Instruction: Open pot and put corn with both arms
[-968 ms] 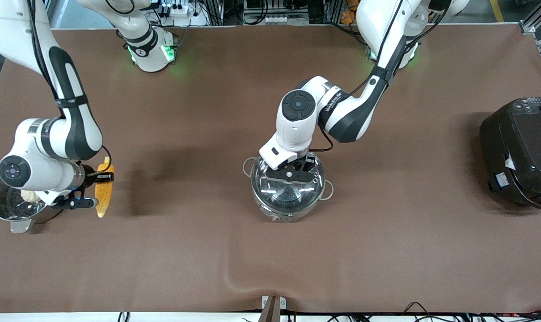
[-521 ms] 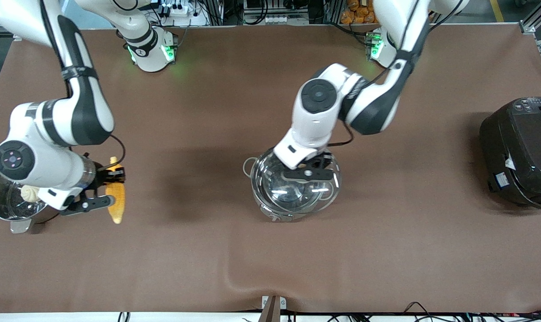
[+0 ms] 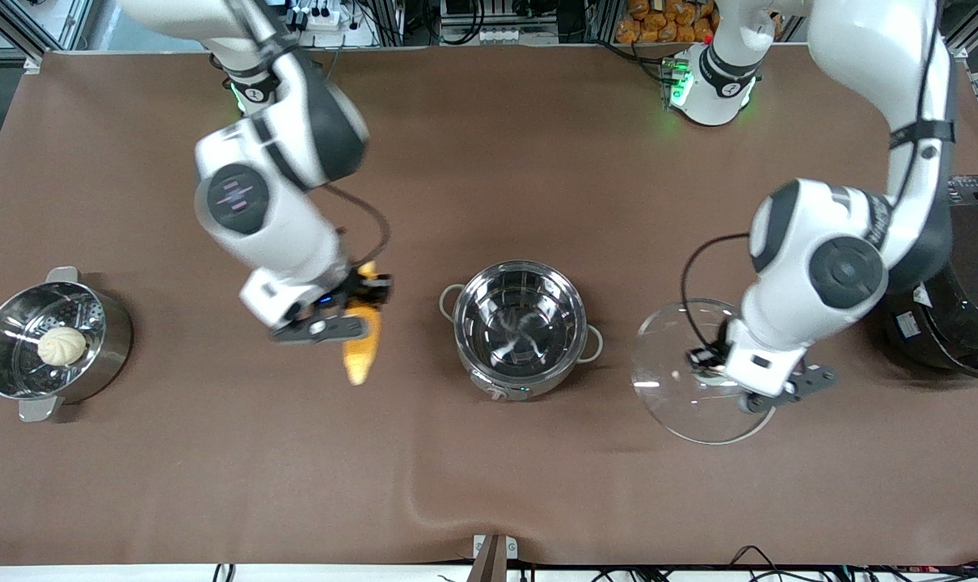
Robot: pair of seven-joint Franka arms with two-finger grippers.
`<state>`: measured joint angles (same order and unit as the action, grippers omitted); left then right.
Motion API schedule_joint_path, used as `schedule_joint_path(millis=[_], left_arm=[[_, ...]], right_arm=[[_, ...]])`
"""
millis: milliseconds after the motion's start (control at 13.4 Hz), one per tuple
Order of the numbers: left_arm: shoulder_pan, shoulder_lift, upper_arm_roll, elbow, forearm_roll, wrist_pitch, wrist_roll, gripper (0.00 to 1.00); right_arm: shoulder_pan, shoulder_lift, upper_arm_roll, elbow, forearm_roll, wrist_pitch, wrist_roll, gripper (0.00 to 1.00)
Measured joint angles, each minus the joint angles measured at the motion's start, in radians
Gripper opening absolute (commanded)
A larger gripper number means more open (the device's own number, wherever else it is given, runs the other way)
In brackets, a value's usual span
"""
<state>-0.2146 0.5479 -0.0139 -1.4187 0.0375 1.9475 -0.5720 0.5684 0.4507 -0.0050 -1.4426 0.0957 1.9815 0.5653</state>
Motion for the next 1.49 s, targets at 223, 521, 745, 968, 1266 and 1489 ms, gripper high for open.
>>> schedule_joint_path(millis=[223, 521, 745, 968, 1266, 1489], left_arm=[[0.028, 0.098, -0.004, -0.01, 0.0, 0.026, 0.047, 0.0], [0.014, 0.155, -0.016, -0.068, 0.0, 0.172, 0.047, 0.0], [0.015, 0.155, -0.016, -0.129, 0.0, 0.246, 0.047, 1.0], [0.015, 0.139, -0.016, -0.132, 0.0, 0.252, 0.048, 1.0], [0.015, -0.024, -0.015, -0.126, 0.0, 0.169, 0.05, 1.0], [0.016, -0.198, -0.013, -0.127, 0.0, 0.024, 0.108, 1.0]], right_arm=[[0.152, 0.079, -0.001, 0.011, -0.001, 0.185, 0.189, 0.05], [0.204, 0.197, -0.006, 0.069, -0.004, 0.295, 0.252, 0.61], [0.204, 0.243, -0.016, 0.075, -0.052, 0.294, 0.276, 1.0], [0.202, 0.248, -0.024, 0.085, -0.065, 0.283, 0.331, 1.0], [0.084, 0.139, -0.046, 0.131, -0.08, 0.031, 0.223, 1.0], [-0.066, 0.027, -0.048, 0.132, -0.08, -0.122, 0.104, 1.0]])
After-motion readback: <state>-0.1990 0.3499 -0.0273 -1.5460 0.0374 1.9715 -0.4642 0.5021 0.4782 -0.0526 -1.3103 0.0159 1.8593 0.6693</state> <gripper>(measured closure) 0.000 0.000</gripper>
